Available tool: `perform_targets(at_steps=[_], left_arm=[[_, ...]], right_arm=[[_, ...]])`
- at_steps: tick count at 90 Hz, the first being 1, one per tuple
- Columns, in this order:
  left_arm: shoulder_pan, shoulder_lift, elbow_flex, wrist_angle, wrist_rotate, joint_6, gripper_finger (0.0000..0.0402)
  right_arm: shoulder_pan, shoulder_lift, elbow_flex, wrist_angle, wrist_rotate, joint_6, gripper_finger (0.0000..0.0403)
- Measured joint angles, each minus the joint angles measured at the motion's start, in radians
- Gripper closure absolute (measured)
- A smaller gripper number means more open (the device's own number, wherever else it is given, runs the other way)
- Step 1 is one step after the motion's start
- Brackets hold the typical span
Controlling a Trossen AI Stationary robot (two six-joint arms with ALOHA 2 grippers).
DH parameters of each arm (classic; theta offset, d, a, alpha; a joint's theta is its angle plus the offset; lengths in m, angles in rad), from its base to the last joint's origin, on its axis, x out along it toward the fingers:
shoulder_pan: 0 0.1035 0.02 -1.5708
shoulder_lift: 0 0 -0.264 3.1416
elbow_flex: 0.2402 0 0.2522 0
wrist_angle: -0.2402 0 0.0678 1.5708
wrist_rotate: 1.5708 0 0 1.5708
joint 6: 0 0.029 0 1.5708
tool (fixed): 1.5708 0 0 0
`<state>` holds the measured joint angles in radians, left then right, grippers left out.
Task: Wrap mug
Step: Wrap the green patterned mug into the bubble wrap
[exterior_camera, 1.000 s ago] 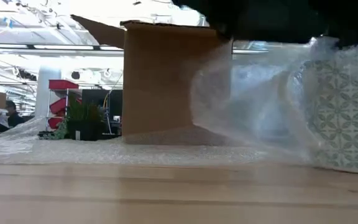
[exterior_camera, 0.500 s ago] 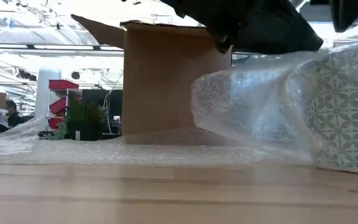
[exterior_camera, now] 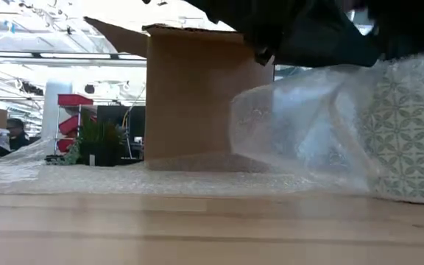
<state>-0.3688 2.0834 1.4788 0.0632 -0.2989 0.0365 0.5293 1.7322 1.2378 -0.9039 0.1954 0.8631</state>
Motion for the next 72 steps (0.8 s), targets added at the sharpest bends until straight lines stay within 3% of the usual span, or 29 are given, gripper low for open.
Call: perform_targets(at_steps=[18, 37, 53, 72], left_arm=[[-0.003, 0.0, 0.0, -0.007, 0.003, 0.004, 0.0295], [-0.005, -0.001, 0.001, -0.027, 0.004, 0.004, 0.0295], [-0.005, -0.001, 0.001, -0.031, 0.005, 0.004, 0.0295], [-0.005, -0.001, 0.001, -0.031, 0.004, 0.003, 0.0295]], right_arm=[[0.0, -0.002, -0.042, 0.064, -0.032, -0.023, 0.0402], [0.03, -0.033, 0.03, -0.024, -0.032, -0.016, 0.0403], [0.074, -0.074, 0.099, -0.095, 0.019, 0.017, 0.0403], [0.096, -0.103, 0.077, -0.072, 0.055, -0.017, 0.0403]])
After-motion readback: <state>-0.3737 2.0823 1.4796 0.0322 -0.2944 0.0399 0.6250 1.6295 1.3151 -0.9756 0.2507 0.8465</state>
